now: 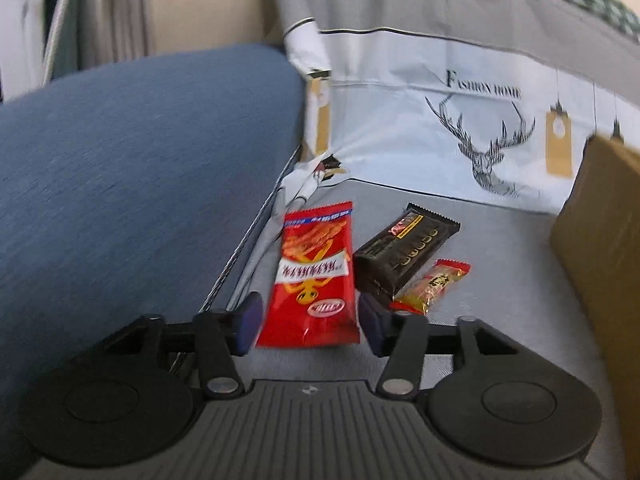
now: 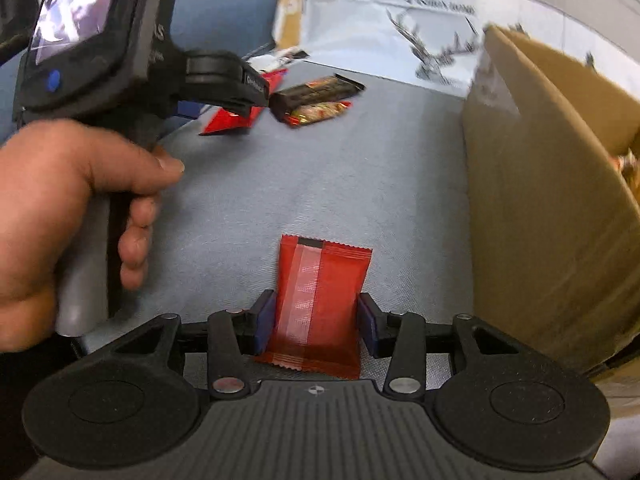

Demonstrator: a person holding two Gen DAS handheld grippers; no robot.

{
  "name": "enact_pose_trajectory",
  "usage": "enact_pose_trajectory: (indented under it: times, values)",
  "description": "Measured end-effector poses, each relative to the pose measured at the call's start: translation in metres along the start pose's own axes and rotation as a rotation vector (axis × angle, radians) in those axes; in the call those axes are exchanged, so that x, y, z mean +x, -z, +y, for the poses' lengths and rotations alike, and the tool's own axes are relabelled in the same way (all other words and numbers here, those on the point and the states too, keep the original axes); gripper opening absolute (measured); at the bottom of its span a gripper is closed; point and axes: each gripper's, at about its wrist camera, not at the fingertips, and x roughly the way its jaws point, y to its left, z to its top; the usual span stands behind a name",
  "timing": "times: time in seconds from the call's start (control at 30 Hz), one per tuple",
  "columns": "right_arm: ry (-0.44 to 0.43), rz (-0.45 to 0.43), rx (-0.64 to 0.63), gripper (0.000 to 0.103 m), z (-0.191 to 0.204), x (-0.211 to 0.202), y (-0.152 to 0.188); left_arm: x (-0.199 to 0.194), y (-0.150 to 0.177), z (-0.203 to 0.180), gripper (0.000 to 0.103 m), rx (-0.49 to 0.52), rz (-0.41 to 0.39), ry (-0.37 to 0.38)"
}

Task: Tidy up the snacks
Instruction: 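Lift the red packet with the right gripper while the left grasps the red chip bag, then lift the red chip bag with the left gripper while the right holds the red packet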

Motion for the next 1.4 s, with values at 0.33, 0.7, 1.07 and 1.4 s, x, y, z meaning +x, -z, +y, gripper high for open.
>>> enact_pose_trajectory:
  times: [0.33, 0.7, 1.07, 1.4]
  values:
    - [-0.023, 0.016, 0.035, 0.046, -0.006, 0.005, -0.002, 0.022, 0.002, -0.009, 0.035, 0.091, 0.019, -0.034]
    - [-0.027, -0.027, 0.023, 0.046, -0.005, 0.003, 0.005, -0.044, -0.003, -0.007, 0.007, 0.079, -0.124, 0.067]
    - [-0.007, -0.054, 0.01, 0.045, 0.0, -0.012, 0.02, -0.11, 0.005, 0.044, 0.007, -0.306, 0.021, 0.452]
    - [-0.021, -0.042, 0.021, 0.045, -0.003, -0.02, 0.03, -0.132, 0.006, 0.057, 0.021, -0.266, 0.122, 0.364]
